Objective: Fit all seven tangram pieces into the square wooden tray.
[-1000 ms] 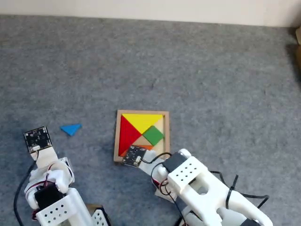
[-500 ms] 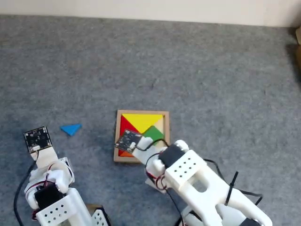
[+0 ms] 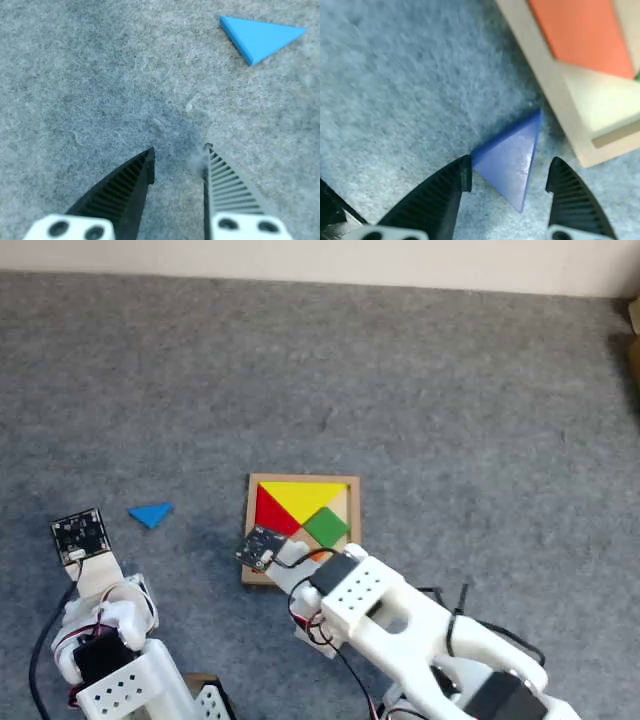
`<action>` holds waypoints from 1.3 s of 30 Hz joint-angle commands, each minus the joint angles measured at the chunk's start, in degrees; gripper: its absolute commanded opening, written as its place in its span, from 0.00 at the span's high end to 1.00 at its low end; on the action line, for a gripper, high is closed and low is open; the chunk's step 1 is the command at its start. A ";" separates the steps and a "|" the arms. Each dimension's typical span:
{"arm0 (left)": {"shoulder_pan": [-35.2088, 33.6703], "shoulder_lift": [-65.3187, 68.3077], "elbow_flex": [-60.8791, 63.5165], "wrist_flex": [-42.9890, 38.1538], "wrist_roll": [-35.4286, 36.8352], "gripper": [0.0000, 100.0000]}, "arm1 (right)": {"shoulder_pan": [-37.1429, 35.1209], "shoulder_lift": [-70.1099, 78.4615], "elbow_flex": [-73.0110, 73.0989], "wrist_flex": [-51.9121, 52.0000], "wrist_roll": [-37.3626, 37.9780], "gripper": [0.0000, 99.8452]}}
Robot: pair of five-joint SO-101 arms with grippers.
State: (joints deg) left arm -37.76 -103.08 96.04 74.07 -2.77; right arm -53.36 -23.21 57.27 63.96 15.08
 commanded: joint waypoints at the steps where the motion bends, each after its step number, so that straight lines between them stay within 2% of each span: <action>1: -0.92 -0.48 1.19 0.35 0.09 0.84 | -0.31 -0.13 -0.22 -0.92 -0.53 0.76; 25: -0.92 -0.48 1.19 0.35 0.09 0.84 | -2.86 0.57 2.86 -5.32 -2.55 0.76; 31: -0.92 -0.48 1.19 0.35 0.09 0.84 | -2.77 0.57 5.67 -9.01 -2.55 0.84; 34: -0.92 -0.48 1.19 0.35 0.09 0.84 | -2.68 0.04 5.85 -8.57 -2.55 0.84; 39: -0.92 -0.48 1.19 0.35 0.09 0.84 | -2.68 -0.22 5.41 -1.98 -2.20 0.84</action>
State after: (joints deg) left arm -37.76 -103.08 96.04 74.07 -2.77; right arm -55.30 -23.65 62.02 58.95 12.79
